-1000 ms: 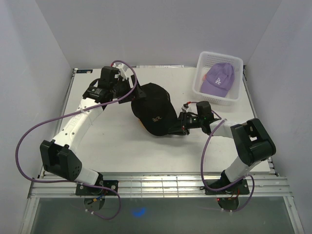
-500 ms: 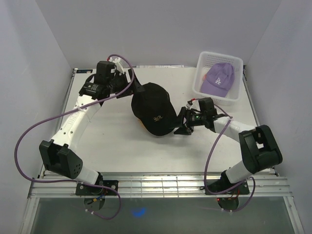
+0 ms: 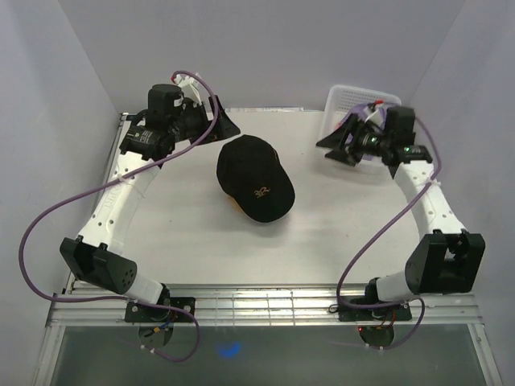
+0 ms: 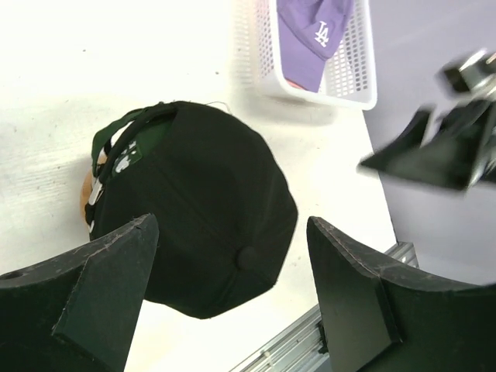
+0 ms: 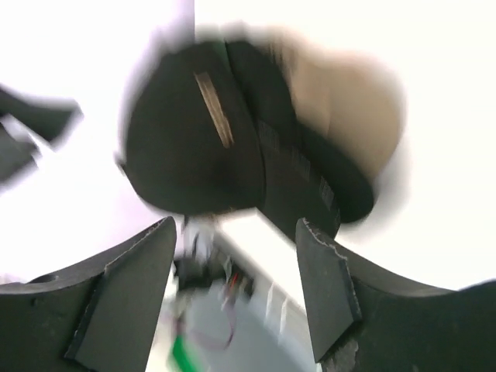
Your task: Stack the hats
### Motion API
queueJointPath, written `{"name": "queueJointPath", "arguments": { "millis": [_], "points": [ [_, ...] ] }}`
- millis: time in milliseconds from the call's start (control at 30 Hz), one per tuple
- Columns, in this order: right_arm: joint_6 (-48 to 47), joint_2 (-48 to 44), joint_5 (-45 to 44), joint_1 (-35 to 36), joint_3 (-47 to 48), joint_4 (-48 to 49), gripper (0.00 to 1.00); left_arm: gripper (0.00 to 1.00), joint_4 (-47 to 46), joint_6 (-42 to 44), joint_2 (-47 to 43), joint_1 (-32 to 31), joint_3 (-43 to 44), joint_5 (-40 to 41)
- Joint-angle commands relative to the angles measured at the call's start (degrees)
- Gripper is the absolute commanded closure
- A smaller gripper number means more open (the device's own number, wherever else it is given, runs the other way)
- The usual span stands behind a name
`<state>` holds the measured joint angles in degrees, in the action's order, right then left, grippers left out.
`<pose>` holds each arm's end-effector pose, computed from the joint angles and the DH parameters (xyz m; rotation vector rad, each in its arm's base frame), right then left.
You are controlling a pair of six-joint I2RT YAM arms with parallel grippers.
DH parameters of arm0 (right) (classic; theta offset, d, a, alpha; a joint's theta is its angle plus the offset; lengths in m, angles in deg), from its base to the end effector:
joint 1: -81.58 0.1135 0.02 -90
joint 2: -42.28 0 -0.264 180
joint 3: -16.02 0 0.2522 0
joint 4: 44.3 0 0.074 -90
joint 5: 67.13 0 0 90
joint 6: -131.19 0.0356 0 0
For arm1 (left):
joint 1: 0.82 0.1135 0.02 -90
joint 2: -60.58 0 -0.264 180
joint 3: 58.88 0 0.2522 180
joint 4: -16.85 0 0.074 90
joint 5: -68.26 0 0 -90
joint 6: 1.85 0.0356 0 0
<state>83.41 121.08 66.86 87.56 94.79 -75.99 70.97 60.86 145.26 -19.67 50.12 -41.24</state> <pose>0.3014 0.0564 0.3200 0.2107 2.2174 1.2959 0.2977 -0.1142 0.4268 0.0556 2.1697 -0.8320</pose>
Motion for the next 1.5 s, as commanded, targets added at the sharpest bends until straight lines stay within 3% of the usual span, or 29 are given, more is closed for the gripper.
{"name": "queueJointPath", "arguments": {
  "millis": [0, 100, 200, 433, 567, 767, 933, 1400, 1467],
  "points": [
    [-6.4, 6.3, -4.8, -6.0, 19.6, -8.4, 0.32, 0.12, 0.4, 1.4, -1.4, 0.3, 3.4, -2.6],
    [-7.1, 15.0, -10.2, -10.6, 33.2, -11.8, 0.31, 0.12, 0.3, 1.2, -1.8, 0.3, 4.2, -4.2],
    [-5.0, 24.0, -13.0, -14.3, 40.8, -11.3, 0.34, 0.12, -0.5, 0.2, -2.5, 0.2, 4.1, -5.9],
    [-4.2, 39.3, -25.7, -17.1, 53.1, -11.6, 0.34, 0.12, -1.0, -0.5, -2.8, 0.0, 3.6, -7.8],
    [-6.2, 45.6, -29.6, -17.3, 58.1, -8.9, 0.4, 0.12, -1.1, -0.3, -2.7, -1.2, 3.2, -7.7],
    [-11.1, 50.5, -37.1, -16.5, 62.0, -5.6, 0.41, 0.12, -1.1, 0.6, -2.4, -2.8, 2.4, -6.9],
    [-15.4, 51.2, -42.7, -15.6, 59.4, -3.2, 0.43, 0.12, -1.1, 0.7, -1.3, -3.1, 2.8, -6.9],
    [-20.9, 57.7, -47.0, -13.2, 61.4, -3.3, 0.44, 0.13, -1.0, 1.1, 0.0, -3.7, 3.1, -6.4],
    [-21.3, 57.6, -47.2, -13.0, 60.8, -2.8, 0.52, 0.12, -1.0, 1.1, 0.1, -3.8, 3.1, -6.3]
  ]
}}
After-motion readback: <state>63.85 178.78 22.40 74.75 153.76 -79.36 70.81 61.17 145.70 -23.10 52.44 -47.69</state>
